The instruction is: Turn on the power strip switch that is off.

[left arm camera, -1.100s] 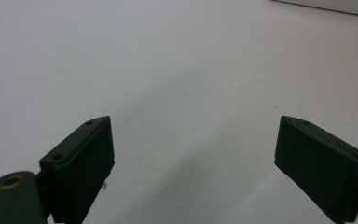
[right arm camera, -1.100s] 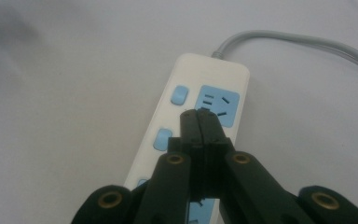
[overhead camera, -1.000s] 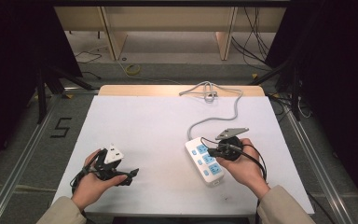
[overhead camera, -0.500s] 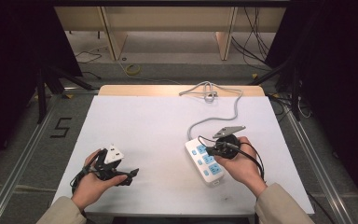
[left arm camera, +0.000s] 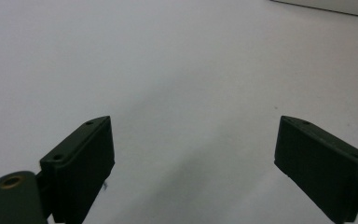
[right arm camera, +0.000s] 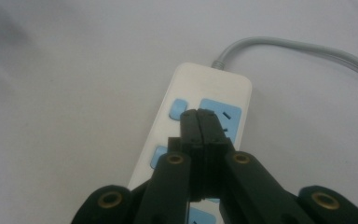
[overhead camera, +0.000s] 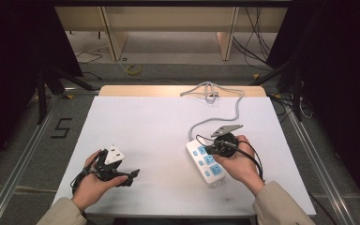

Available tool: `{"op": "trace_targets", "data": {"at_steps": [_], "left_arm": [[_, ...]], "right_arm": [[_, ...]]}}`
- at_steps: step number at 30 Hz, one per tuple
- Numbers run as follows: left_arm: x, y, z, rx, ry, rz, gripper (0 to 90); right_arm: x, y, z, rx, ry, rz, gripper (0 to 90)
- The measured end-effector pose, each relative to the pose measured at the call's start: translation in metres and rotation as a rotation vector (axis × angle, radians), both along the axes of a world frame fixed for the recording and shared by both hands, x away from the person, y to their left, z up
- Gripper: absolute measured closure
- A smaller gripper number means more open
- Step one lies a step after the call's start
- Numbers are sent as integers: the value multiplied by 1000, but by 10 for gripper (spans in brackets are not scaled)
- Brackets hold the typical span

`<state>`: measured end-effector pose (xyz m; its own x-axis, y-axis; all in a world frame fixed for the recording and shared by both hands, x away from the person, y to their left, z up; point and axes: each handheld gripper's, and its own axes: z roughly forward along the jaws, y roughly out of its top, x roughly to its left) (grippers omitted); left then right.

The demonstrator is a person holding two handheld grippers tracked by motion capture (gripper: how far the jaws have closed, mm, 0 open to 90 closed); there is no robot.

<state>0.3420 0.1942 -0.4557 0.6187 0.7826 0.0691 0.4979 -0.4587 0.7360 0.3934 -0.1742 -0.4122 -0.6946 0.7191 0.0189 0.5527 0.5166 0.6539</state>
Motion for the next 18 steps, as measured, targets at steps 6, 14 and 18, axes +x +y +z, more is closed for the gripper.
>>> {"op": "trace_targets", "data": {"at_steps": [6, 14, 18], "left_arm": [[0, 0, 0, 0, 0, 0, 114], [0, 0, 0, -1, 3, -1, 114], [0, 0, 0, -2, 3, -1, 114]], "right_arm": [[2, 5, 0, -11, -3, 7, 900], [4, 9, -1, -15, 3, 15, 900], [5, 10, -2, -18, 3, 17, 900]]}}
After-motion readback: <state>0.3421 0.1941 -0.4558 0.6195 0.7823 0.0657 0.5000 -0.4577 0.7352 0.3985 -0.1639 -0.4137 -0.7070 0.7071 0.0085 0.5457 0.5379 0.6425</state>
